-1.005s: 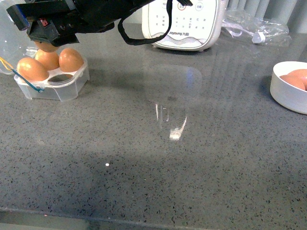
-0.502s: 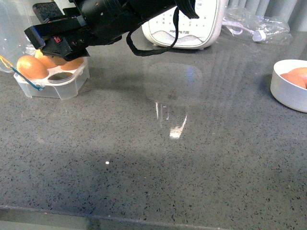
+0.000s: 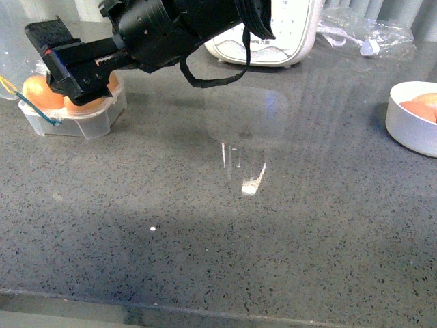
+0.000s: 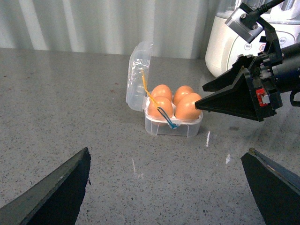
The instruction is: Put egg into box
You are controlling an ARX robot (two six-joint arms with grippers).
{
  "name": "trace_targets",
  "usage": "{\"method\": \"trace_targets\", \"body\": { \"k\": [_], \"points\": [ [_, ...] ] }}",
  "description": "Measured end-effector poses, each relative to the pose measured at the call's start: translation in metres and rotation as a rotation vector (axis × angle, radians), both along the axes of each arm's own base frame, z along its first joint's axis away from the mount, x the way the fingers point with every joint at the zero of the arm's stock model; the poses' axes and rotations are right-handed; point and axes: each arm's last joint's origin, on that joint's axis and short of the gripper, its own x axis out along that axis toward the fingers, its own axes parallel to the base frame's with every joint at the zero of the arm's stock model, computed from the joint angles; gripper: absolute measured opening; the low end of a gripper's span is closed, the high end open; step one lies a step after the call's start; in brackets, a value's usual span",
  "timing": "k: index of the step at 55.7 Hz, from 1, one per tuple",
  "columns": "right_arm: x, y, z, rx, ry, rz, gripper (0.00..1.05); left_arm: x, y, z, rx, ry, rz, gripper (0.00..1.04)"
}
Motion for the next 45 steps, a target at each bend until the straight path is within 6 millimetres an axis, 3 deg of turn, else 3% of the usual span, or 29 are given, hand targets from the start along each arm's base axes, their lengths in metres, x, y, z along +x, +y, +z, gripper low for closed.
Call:
{"method": "trace_targets", "body": {
  "k": [4, 21, 30, 45],
  "points": [
    [0.0, 0.0, 0.001, 0.004, -0.003, -0.001, 0.99, 0.0, 0.0, 0.0, 0.0, 0.0, 0.0, 0.98],
    [0.0, -0.013, 0.017, 0.028, -0.033, -0.028, 0.97, 0.0, 0.0, 0.0, 0.0, 0.0, 0.0, 0.98],
    [-0.003, -0.04, 0.037, 0.034, -0.085, -0.132, 0.97, 0.0, 0.0, 0.0, 0.0, 0.0, 0.0, 0.98],
    [0.007, -0.107, 0.054, 0.028, -0.126, -0.542, 0.97, 0.0, 0.0, 0.0, 0.0, 0.0, 0.0, 0.98]
  ]
}}
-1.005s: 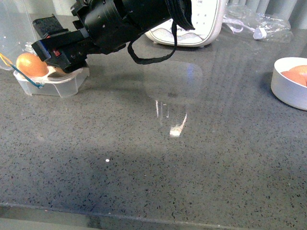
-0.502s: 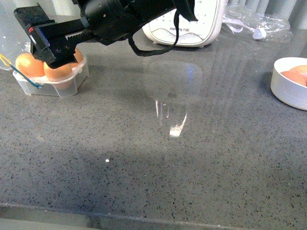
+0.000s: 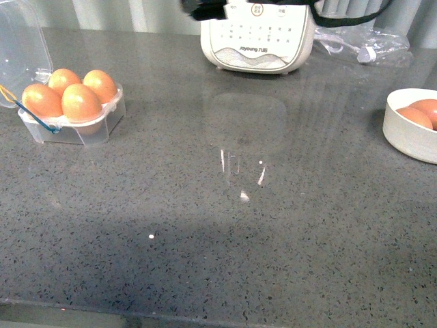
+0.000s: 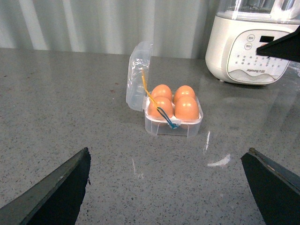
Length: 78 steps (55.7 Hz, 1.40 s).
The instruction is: Put egg into box
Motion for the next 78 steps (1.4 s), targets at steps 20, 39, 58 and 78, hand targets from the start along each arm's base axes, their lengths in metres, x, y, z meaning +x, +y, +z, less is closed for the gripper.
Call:
{"method": "trace_targets", "body": {
  "k": [20, 39, 58, 78],
  "points": [
    [-0.035, -0.081, 0.022, 0.007, -0.143, -0.412, 0.97, 0.0, 0.0, 0.0, 0.0, 0.0, 0.0, 0.98],
    [-0.077, -0.167, 0.027, 0.048, -0.229, -0.704, 0.97, 0.0, 0.0, 0.0, 0.0, 0.0, 0.0, 0.98],
    [-0.118, -0.23, 0.034, 0.082, -0.33, -0.864, 0.94, 0.0, 0.0, 0.0, 0.0, 0.0, 0.0, 0.98],
    [-0.207, -0.204, -0.022, 0.129, -0.348, -0.647, 0.14, 0.0, 0.0, 0.0, 0.0, 0.0, 0.0, 0.98]
  ]
}}
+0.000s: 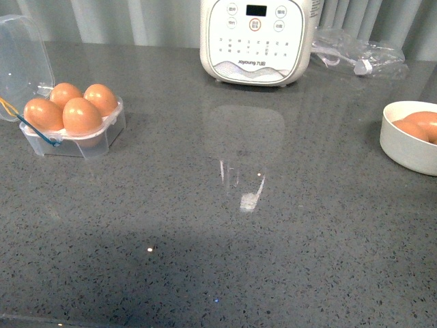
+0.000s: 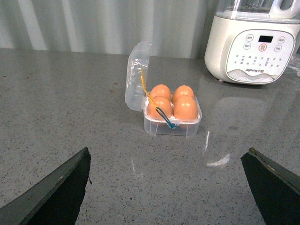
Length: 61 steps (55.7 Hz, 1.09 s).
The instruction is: Put egg into box
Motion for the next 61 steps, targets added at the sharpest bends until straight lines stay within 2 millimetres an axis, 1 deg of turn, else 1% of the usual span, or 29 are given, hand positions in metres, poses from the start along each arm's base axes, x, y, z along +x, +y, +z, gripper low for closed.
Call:
{"method": "trace_targets", "body": {
  "k": [3, 7, 13, 17, 20, 30, 40, 52, 56, 61],
  "points": [
    [-0.006, 0.002, -0.008, 0.001, 0.005, -0.003, 0.03, 0.0, 0.0, 0.0, 0.0, 0.0, 0.0, 0.98],
    [-0.016, 0.007, -0.017, -0.002, 0.003, 0.007, 0.03, 0.0, 0.0, 0.0, 0.0, 0.0, 0.0, 0.98],
    [-0.024, 0.01, -0.025, -0.002, 0.002, 0.002, 0.03, 0.0, 0.0, 0.0, 0.0, 0.0, 0.0, 0.98],
    [-0.028, 0.015, -0.029, -0.002, 0.0, -0.024, 0.03, 0.0, 0.0, 0.0, 0.0, 0.0, 0.0, 0.98],
    [-0.034, 0.02, -0.034, -0.003, 0.0, 0.006, 0.03, 0.0, 0.0, 0.0, 0.0, 0.0, 0.0, 0.98],
    [-0.048, 0.021, -0.046, -0.002, 0.002, 0.006, 0.03, 0.0, 0.0, 0.0, 0.0, 0.0, 0.0, 0.98],
    [-0.057, 0.021, -0.051, -0.002, -0.002, 0.006, 0.03, 0.0, 0.0, 0.0, 0.0, 0.0, 0.0, 0.98],
    [-0.065, 0.021, -0.056, -0.002, -0.003, 0.006, 0.03, 0.0, 0.0, 0.0, 0.0, 0.0, 0.0, 0.98],
    [-0.067, 0.021, -0.062, -0.003, -0.012, 0.006, 0.03, 0.0, 0.0, 0.0, 0.0, 0.0, 0.0, 0.98],
    [-0.068, 0.021, -0.062, -0.003, -0.014, 0.006, 0.03, 0.0, 0.0, 0.0, 0.0, 0.0, 0.0, 0.98]
  ]
}}
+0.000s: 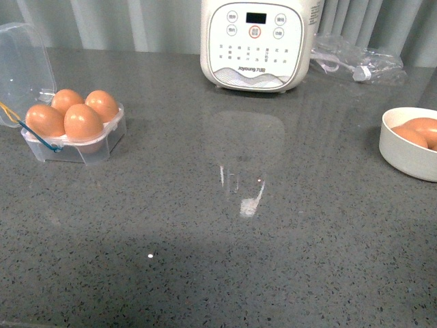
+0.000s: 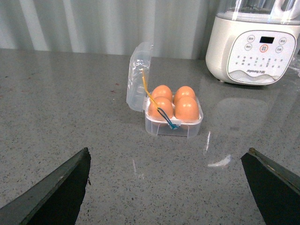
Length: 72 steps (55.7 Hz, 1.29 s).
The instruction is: Put egg into box
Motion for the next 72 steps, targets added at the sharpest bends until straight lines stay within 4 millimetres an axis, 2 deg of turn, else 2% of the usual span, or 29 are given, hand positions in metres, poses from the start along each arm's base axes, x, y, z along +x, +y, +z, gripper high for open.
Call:
{"method": "trace_targets", "body": {
  "k": [29, 38, 61, 72],
  "points": [
    [-0.013, 0.0, 0.0, 0.0, -0.002, 0.0, 0.03, 0.0, 0.0, 0.0, 0.0, 0.0, 0.0, 0.98],
    [-0.023, 0.0, -0.003, 0.0, 0.008, 0.0, 0.03, 0.0, 0.0, 0.0, 0.0, 0.0, 0.0, 0.98],
    [-0.024, 0.0, -0.003, -0.001, 0.005, 0.001, 0.03, 0.0, 0.0, 0.0, 0.0, 0.0, 0.0, 0.98],
    [-0.024, 0.0, -0.003, -0.002, 0.005, 0.001, 0.43, 0.0, 0.0, 0.0, 0.0, 0.0, 0.0, 0.98]
  ]
}}
